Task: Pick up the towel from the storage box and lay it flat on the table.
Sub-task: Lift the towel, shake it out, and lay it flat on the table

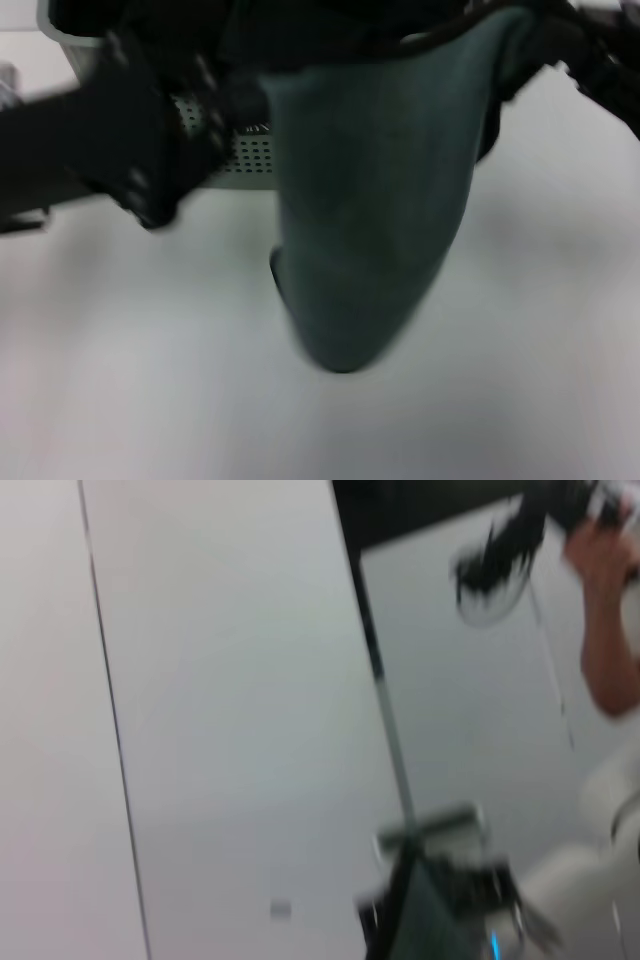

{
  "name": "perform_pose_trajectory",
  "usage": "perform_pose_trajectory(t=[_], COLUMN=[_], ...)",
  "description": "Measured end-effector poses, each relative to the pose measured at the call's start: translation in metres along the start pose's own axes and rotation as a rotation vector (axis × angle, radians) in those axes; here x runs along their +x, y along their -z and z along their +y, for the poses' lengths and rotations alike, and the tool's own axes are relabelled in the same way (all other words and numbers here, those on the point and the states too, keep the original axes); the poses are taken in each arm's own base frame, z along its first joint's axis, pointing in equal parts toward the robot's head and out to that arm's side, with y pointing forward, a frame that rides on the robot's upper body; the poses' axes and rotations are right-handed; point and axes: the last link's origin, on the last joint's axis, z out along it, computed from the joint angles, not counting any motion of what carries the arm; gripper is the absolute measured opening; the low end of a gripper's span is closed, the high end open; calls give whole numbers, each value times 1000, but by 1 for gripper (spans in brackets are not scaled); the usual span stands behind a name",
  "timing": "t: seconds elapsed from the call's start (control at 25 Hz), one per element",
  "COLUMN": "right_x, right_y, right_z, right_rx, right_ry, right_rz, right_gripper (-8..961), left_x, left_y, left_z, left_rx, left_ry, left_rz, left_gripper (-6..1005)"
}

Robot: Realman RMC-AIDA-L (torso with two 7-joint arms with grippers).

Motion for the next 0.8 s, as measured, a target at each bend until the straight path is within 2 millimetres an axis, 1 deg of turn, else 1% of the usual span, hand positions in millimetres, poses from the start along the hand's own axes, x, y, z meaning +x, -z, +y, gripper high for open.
perform_pose_trajectory(t=[0.12,0.2,0.32,0.44,0.52,0.64,0.8], right_x=[-19,-28,-44,-61,-70,-89,-114], right_y=[-17,-28,-45,-58,-63,-69,-71], right_z=[-11,-15,-19,-21,-22,-22,-20], right_rx=[-43,-61,-62,-61,-75,-109,-137], right_ry=[37,67,118,161,176,201,238], right_rz=[124,212,364,453,470,456,408], right_gripper=[17,18,19,21,22,24,26], left_x=[-22,-32,-42,-48,-53,-60,-68], left_y=[-6,-9,-14,-18,-20,-22,-23], left_z=[6,8,9,9,8,7,4], left_rx=[-6,-14,-31,-47,-62,-62,-43], left_ry=[12,29,62,83,95,119,143], left_rz=[-63,-98,-128,-145,-172,-197,-211], left_gripper=[34,34,35,35,35,36,49])
